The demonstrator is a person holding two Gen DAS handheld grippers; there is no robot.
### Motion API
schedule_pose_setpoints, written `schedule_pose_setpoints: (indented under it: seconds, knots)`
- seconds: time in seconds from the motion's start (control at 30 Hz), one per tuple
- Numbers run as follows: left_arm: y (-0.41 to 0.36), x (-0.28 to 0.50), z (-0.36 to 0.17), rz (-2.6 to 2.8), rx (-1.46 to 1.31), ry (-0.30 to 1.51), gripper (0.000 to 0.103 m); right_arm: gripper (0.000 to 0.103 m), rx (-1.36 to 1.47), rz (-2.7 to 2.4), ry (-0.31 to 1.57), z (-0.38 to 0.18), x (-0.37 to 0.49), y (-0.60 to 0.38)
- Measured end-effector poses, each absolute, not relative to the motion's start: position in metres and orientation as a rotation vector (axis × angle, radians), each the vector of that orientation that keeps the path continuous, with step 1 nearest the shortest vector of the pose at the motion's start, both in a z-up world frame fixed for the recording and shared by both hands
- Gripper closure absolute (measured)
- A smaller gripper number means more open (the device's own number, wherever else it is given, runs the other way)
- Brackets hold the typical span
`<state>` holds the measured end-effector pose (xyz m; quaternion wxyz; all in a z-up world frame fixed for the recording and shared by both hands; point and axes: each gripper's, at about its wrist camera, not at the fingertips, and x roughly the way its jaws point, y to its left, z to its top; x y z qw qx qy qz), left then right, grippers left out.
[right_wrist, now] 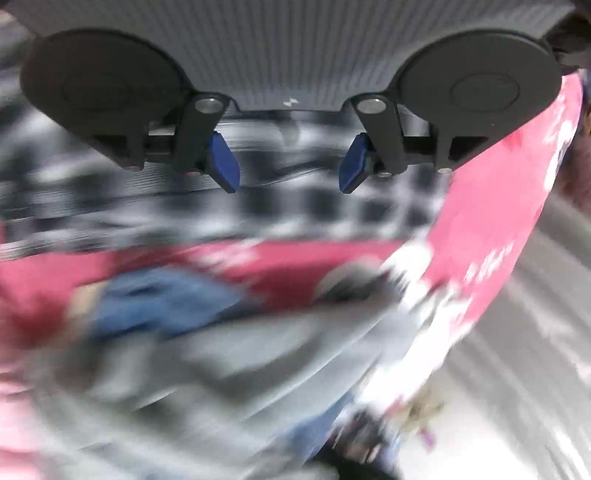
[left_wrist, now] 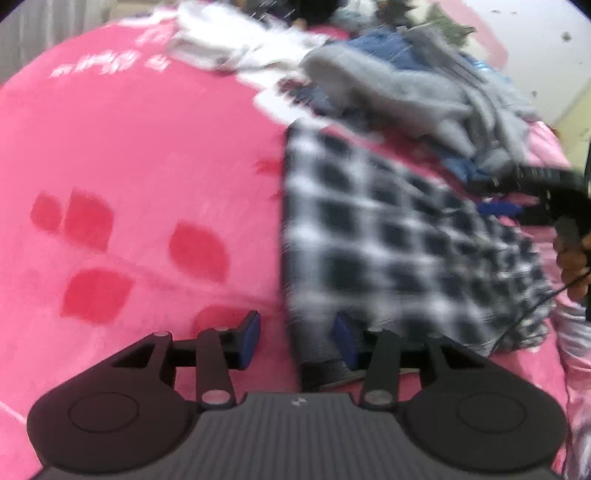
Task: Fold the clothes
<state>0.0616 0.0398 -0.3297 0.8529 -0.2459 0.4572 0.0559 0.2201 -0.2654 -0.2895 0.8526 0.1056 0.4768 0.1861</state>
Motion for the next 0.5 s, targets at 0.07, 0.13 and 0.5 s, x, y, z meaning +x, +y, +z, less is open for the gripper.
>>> schedule_pose_setpoints:
  seconds: [0.07,0.13,0.5]
  knots:
    - [0.043,0.064,-0.340,0.092,-0.567,0.959,0.059,0.043,0.202,0.443,1.031,-0.295,0.229,-0.225]
    - [0.043,0.066,-0.346,0.076,-0.588,0.953,0.059,0.039,0.180,0.495,1.058,-0.301,0.238,-0.184]
    - [0.049,0.069,-0.339,-0.042,-0.748,0.911,0.092,0.020,-0.186,0.512,1.116,-0.327,0.257,-0.019]
